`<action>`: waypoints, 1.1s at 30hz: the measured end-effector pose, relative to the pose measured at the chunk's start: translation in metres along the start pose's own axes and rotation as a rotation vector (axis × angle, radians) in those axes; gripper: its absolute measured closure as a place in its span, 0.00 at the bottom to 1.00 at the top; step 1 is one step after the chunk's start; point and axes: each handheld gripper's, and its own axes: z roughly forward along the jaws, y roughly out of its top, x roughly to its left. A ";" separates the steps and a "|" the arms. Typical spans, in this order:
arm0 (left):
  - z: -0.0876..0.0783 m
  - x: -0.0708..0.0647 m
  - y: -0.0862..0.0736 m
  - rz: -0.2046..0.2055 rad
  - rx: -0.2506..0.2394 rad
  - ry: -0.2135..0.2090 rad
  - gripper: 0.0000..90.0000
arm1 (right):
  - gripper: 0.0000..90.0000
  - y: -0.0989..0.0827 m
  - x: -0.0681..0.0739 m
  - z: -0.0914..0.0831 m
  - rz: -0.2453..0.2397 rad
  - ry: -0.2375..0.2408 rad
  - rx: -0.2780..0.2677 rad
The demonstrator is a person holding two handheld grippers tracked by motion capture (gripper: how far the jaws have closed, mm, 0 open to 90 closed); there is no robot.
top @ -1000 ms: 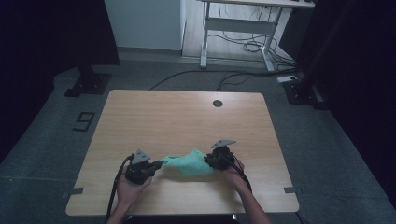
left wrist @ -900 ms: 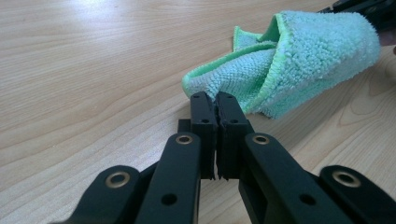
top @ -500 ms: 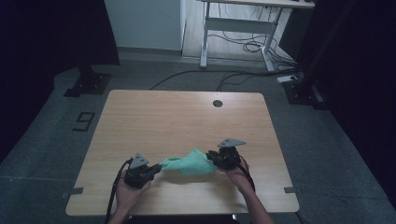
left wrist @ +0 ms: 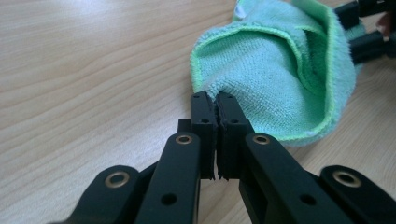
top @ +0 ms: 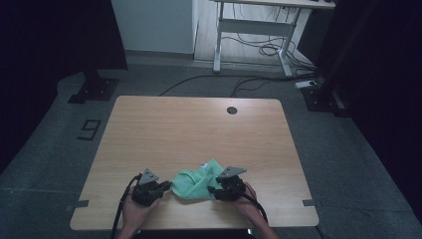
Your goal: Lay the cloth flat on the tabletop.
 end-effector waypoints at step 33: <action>-0.006 0.008 0.000 -0.022 -0.030 0.009 0.97 | 0.92 0.040 -0.012 -0.004 -0.021 0.001 -0.104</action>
